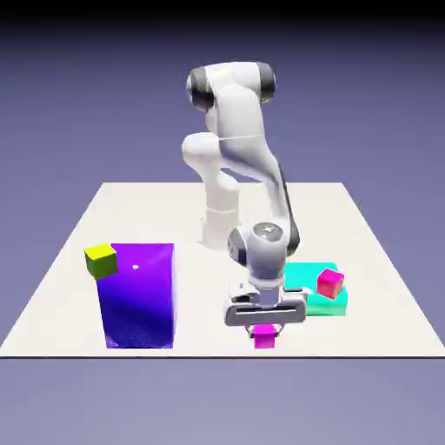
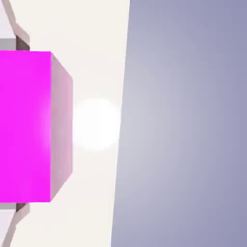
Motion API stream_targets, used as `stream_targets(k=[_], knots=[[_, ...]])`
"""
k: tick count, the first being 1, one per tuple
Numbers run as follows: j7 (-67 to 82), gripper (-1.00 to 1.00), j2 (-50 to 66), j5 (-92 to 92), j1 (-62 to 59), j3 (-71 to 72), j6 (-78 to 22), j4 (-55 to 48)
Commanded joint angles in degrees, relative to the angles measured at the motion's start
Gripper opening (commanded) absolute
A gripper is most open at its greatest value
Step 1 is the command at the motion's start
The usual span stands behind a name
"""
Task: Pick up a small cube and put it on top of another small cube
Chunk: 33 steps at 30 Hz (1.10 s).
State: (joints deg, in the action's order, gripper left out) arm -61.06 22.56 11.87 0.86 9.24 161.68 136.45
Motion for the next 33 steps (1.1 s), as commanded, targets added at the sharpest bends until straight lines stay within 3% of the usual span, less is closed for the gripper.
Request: stream_targets(k=[1,22,33], knots=[[0.60,-1.00,-2.08,-0.76,-0.77,0.94,-1.54,0.58],[-29.15,-1.00,11.29,-30.98,27.64,-37.42,-26.75,-28.05],[-32.16,-1.00,12.14,-43.39,23.65,-60.27,-33.48,-35.49]])
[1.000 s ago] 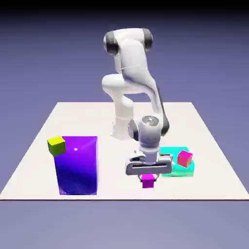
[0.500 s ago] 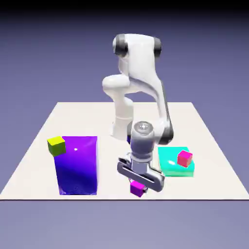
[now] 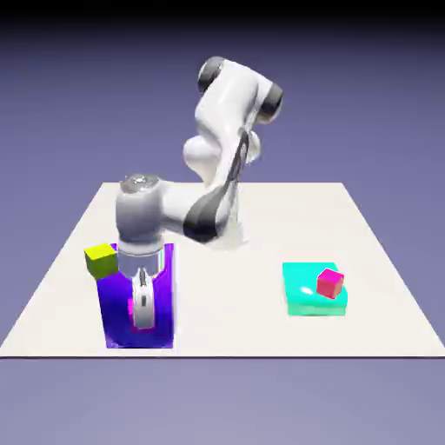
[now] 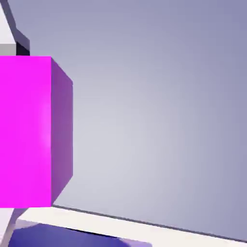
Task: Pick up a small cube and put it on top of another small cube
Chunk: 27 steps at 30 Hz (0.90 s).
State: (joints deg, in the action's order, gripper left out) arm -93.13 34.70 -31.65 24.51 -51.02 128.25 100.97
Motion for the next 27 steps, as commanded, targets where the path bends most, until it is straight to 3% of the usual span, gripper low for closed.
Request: stream_targets(k=[1,15,27], knots=[[-0.36,-1.00,0.08,-0.99,-0.36,-2.08,-0.66,-0.68],[30.50,-1.00,-16.43,9.67,-27.18,1.51,10.51,19.83],[60.39,-1.00,-31.05,23.66,-36.77,13.07,20.20,41.29]])
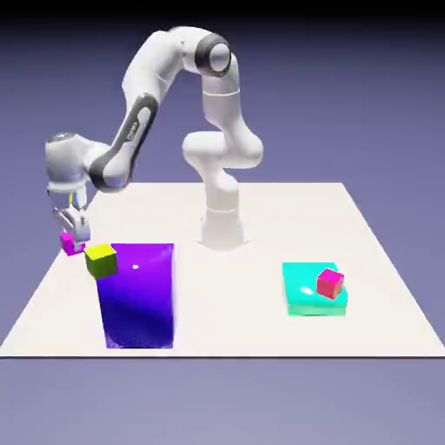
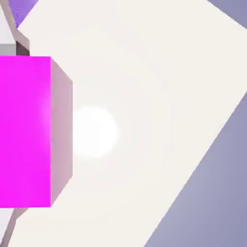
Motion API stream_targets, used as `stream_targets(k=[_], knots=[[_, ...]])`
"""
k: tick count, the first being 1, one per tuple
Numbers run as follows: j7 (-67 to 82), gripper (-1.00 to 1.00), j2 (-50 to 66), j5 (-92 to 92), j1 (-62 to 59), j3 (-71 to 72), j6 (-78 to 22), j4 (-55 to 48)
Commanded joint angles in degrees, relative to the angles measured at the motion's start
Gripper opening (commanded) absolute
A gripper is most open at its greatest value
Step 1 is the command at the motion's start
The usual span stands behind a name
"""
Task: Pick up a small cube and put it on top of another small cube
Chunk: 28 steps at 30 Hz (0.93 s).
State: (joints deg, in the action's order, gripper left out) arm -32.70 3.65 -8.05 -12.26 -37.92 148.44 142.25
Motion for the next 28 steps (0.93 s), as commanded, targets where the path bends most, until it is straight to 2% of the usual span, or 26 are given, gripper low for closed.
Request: stream_targets(k=[1,8,11,20,21,28], knots=[[2.45,-1.00,-1.22,1.23,-0.77,0.95,0.82,1.79],[19.73,-1.00,-9.62,9.40,-5.67,7.82,6.34,14.23],[22.21,-1.00,-10.48,10.98,-2.16,9.85,6.51,16.16],[37.11,-1.00,4.66,-9.55,-10.77,23.18,18.73,14.70],[37.11,1.00,4.66,-9.55,-10.77,23.18,18.73,14.70],[26.27,1.00,-6.36,5.39,-4.50,13.48,9.84,15.76]])
